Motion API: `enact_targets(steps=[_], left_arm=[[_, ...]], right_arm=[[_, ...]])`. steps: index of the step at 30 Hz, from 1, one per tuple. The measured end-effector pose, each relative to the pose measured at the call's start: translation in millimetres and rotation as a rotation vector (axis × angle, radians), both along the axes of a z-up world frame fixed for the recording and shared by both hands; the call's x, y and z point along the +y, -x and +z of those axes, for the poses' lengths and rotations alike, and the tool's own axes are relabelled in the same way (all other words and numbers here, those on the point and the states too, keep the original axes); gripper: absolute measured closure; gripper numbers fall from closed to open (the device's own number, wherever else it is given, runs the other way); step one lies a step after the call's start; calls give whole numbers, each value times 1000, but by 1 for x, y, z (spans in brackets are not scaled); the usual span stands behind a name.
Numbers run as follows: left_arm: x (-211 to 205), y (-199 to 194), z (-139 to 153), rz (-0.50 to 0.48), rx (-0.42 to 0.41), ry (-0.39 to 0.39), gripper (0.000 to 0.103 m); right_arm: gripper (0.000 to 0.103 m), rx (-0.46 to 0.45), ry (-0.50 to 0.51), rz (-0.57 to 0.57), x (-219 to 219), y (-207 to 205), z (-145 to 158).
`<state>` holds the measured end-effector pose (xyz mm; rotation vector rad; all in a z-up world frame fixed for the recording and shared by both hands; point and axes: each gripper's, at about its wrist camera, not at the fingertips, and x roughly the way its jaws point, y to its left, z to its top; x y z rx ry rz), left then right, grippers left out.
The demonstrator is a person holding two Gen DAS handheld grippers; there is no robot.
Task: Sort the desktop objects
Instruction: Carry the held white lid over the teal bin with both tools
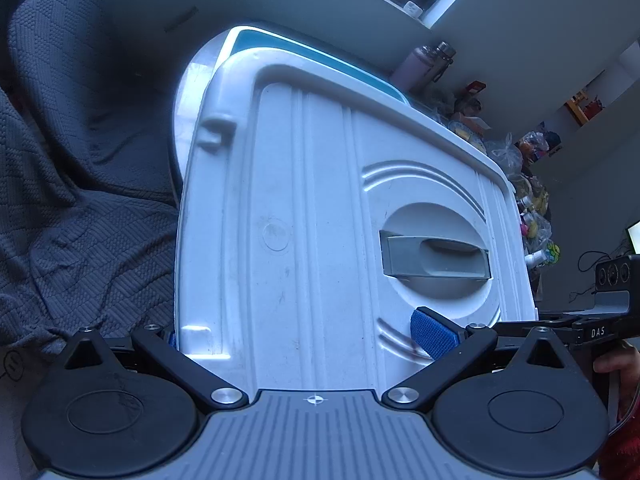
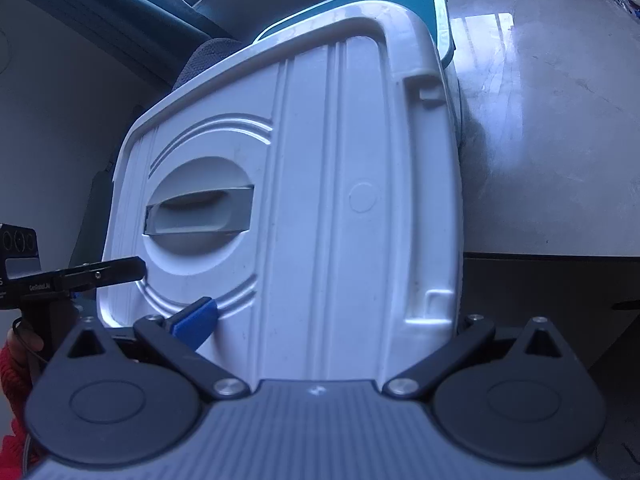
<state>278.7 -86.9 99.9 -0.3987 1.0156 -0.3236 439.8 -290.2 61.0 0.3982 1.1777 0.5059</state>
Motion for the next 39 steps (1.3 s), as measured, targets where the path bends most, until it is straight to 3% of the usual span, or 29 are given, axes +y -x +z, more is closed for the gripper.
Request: enact_targets(steps=[8,14,18,39], left_arm=[[-3,-27,3,20,-2,-4,0],[-5,-42,4,33,-5,-6,0],[-4,-49,3,45,3,3,0],[9,-132,22,23,1,0,0]], right_arm=[[0,-2,-3,11,14,-5,-1],[0,0,-3,22,40,-7,25],[0,7,5,28,59,-16,26],[0,3,-7,-8,73,-20,41]])
